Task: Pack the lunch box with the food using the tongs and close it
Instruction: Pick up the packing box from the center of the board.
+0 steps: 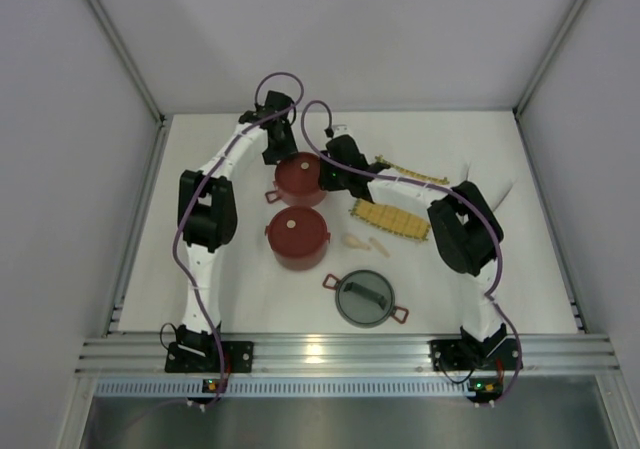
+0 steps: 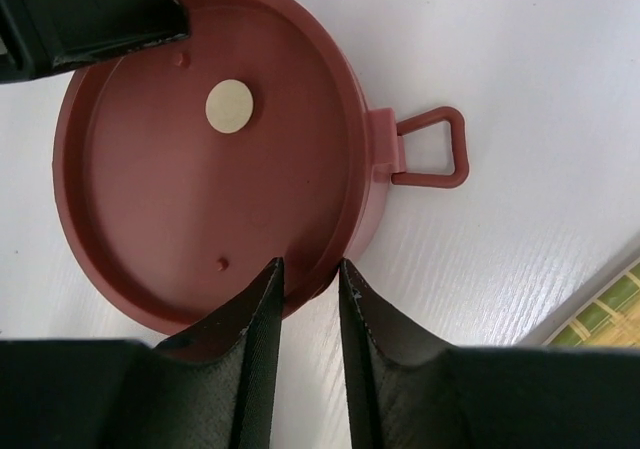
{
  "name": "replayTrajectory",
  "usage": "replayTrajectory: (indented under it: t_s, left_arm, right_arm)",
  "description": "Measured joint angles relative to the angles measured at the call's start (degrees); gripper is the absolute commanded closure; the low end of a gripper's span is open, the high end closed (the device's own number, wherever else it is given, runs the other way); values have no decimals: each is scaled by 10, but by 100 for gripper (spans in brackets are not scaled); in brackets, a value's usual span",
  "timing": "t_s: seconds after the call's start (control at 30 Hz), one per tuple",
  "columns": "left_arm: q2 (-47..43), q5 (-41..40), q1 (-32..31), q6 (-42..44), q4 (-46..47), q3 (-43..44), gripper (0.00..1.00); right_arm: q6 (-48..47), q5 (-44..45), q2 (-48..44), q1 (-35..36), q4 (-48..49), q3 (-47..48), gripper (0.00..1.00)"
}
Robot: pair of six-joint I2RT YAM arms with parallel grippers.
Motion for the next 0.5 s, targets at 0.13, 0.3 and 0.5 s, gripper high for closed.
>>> replayTrajectory:
  t_s: [0.13,0.3,0.5]
  left_arm:
    - [3,3,0,3,-1,5,46]
    - [3,10,0,5,1,5,38]
    - [4,17,1,7,8,5,30]
  right_arm:
    - [-1,1,-2,5,-5,0,71]
    - [0,-2,-8,9,-12,-4,70]
    - [-3,-29,-23,19,-41,-5,68]
